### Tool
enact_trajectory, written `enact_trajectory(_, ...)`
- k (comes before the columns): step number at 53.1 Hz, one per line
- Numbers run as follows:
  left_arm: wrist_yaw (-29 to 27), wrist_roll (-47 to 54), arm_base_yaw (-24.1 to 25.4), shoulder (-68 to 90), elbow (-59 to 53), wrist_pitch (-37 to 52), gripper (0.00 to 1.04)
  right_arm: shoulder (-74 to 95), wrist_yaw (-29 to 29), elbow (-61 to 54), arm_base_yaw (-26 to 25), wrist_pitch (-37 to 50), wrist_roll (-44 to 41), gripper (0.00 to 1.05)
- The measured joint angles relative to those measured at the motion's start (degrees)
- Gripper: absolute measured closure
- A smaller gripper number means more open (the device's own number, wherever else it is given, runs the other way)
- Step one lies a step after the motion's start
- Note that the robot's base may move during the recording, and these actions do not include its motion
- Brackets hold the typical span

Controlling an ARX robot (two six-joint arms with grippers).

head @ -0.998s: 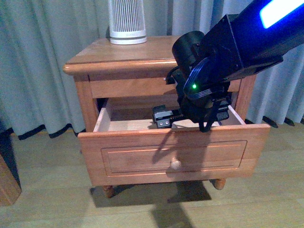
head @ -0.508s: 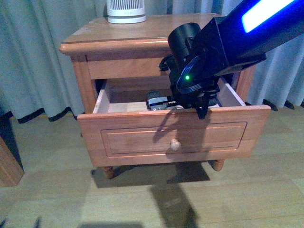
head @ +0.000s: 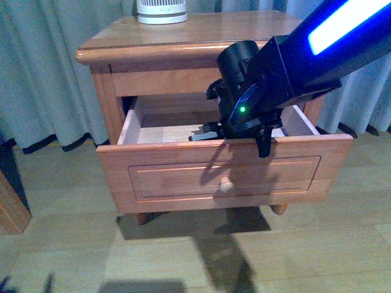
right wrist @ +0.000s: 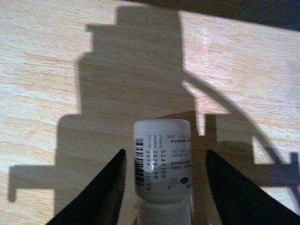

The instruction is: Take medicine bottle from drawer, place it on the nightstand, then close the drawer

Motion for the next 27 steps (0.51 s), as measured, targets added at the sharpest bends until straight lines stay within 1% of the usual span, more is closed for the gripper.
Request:
enact_trajectory(3,0.0,0.0,0.0,0.0,0.0,0.0,0.07,-0.2,-0.3,-0.5,0.0,0.5,0.0,0.73)
enact_trajectory(5,0.0,0.0,0.0,0.0,0.0,0.0,0.07,-0.4,-0.5,-0.8,0.0,0.7,0.2,0.74)
enact_trajectory(16,0.0,0.0,0.0,0.0,0.0,0.0,0.07,-2.1,-2.2,-3.7,-0.1,2.4,1.4,0.74)
enact_trajectory(27,0.0,0.0,0.0,0.0,0.0,0.0,0.07,-8.2,-5.0,-9.5,0.1,6.8,1.7,0.74)
